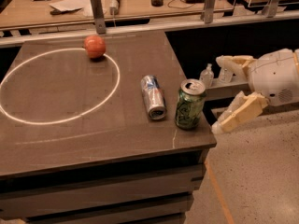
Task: Knock green can over
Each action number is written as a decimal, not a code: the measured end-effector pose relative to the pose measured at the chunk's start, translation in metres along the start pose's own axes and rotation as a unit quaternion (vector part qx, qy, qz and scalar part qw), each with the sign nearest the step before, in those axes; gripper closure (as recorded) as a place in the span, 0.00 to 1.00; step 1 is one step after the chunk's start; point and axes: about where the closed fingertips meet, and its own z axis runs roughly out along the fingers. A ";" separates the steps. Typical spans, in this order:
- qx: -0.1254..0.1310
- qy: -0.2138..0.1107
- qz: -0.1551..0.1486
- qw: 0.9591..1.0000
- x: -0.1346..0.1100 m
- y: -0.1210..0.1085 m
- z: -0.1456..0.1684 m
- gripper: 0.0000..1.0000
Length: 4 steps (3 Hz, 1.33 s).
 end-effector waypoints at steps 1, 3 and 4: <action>0.000 -0.096 0.005 0.995 -0.020 0.001 0.017 0.00; -0.007 -0.147 0.009 0.989 -0.029 0.001 0.030 0.00; -0.015 -0.167 0.011 0.986 -0.023 -0.001 0.039 0.00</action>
Offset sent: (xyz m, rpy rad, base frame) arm 0.0097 0.0446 0.0083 0.3681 -0.0584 0.0576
